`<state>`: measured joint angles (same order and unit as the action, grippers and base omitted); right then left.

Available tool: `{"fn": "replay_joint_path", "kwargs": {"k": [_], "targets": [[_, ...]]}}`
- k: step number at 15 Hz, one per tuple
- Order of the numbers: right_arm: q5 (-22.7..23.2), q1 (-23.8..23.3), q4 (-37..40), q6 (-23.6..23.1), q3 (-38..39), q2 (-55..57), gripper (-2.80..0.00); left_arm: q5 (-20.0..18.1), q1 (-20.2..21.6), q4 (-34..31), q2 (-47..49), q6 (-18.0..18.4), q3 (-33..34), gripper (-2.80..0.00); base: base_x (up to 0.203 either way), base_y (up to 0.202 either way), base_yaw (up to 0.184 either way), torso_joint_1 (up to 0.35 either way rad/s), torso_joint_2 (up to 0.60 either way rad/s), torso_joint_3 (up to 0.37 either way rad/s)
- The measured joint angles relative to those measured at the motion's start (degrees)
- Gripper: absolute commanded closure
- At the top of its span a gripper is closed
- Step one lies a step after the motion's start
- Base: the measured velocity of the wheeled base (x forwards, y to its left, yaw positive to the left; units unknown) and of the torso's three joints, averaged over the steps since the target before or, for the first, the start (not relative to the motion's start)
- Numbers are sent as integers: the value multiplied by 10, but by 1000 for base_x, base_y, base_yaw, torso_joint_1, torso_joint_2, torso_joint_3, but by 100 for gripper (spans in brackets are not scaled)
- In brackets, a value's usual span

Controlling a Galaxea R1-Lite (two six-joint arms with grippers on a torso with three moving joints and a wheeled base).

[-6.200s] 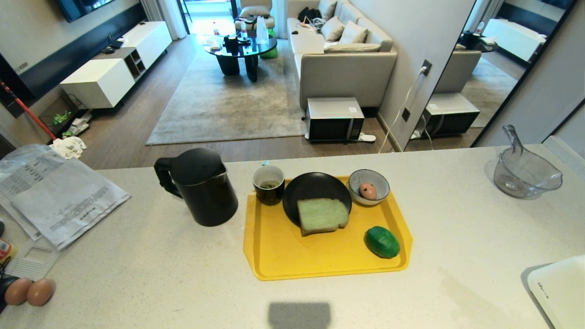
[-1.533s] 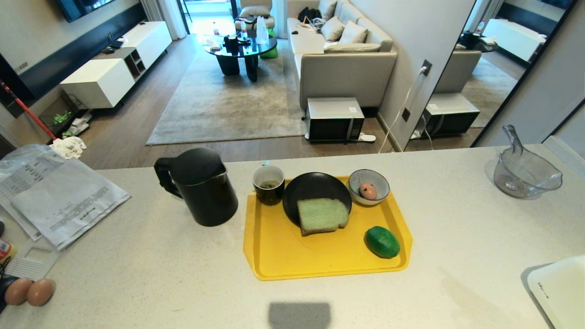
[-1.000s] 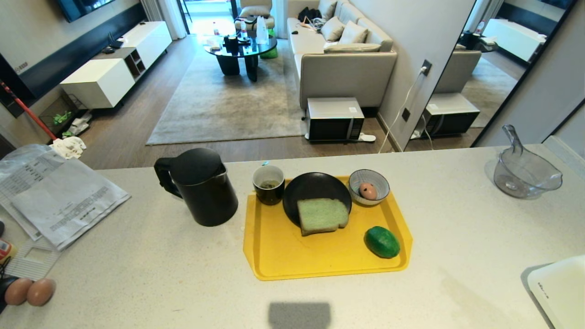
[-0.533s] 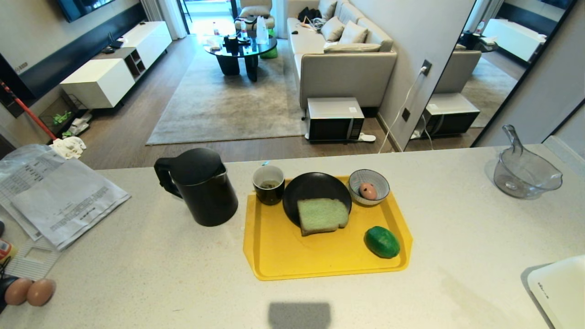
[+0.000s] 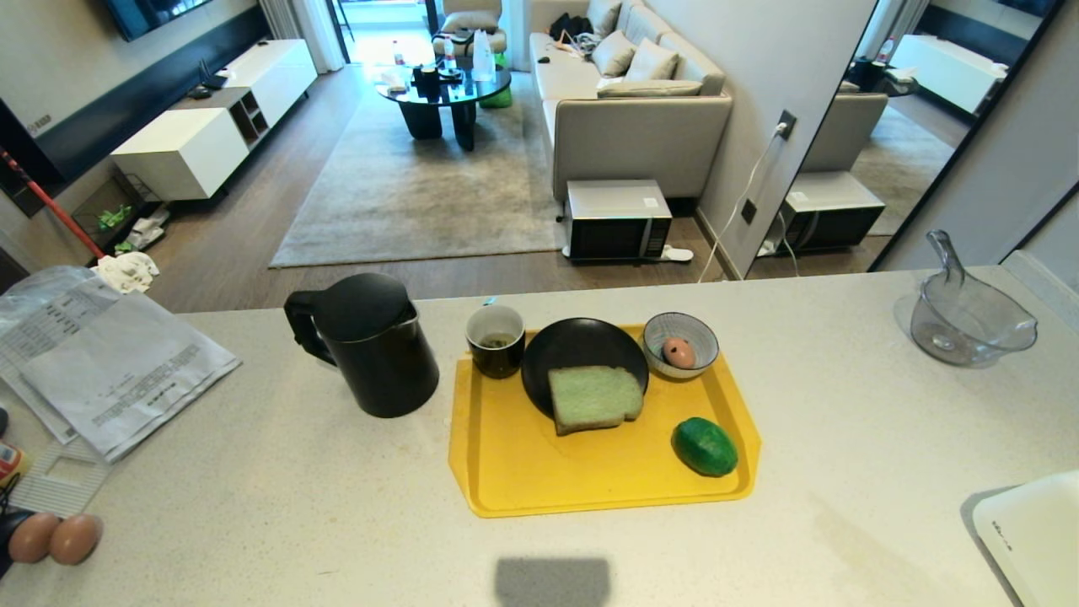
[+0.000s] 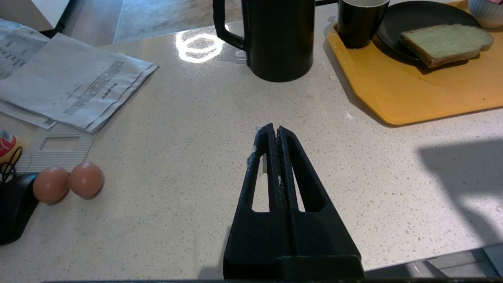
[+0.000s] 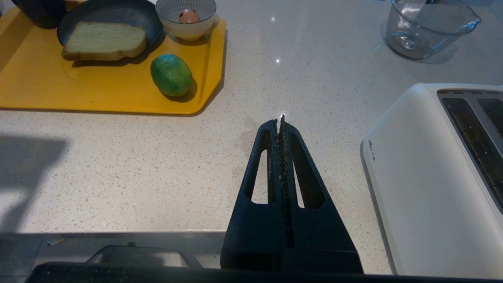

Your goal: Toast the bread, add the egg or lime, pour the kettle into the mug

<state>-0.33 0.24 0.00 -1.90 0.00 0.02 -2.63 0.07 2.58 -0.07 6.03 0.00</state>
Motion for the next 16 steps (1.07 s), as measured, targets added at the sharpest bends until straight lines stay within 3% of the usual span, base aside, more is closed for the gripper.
{"fn": "replay_joint_path", "kwargs": {"k": [16], "targets": [[0,0,0,0,0,0,0,0,0,0,0,0,0,0,0,0,0,0,0,0]]}}
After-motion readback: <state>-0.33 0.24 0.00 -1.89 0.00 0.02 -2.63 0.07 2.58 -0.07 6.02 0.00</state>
